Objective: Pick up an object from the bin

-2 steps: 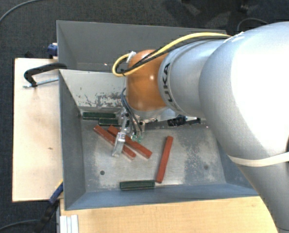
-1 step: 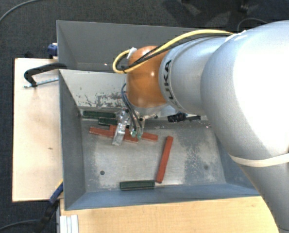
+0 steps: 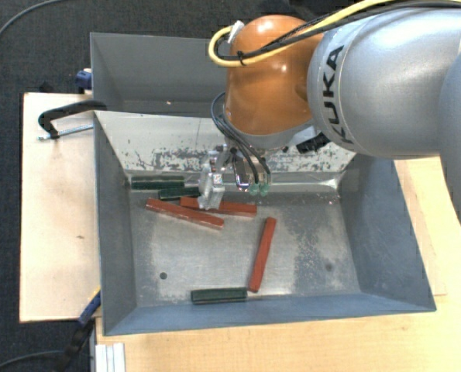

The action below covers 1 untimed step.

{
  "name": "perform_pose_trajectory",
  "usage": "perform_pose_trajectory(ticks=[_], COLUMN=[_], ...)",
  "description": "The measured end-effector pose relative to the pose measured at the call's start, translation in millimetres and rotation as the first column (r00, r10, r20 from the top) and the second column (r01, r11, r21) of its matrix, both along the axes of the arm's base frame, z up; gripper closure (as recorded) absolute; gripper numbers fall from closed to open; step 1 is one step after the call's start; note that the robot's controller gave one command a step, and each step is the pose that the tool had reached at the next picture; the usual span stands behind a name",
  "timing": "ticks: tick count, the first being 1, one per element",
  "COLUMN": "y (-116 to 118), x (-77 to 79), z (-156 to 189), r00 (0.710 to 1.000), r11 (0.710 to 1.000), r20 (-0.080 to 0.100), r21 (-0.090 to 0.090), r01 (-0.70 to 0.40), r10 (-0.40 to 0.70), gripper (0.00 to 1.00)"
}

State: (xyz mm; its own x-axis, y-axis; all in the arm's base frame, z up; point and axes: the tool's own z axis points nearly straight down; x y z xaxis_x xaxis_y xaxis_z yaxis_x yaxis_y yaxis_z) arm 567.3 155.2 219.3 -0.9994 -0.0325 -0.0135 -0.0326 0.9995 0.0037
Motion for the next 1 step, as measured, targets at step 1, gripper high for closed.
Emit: perform_pose_trajectory(ticks=[1], y=[-0.4], x=[-1.0], z=[-4.0], r00=[1.000], r11=[1.000], r20=[-0.007], r21=[-0.002], r01=[0.001], r10=[-0.001], gripper=[0.00])
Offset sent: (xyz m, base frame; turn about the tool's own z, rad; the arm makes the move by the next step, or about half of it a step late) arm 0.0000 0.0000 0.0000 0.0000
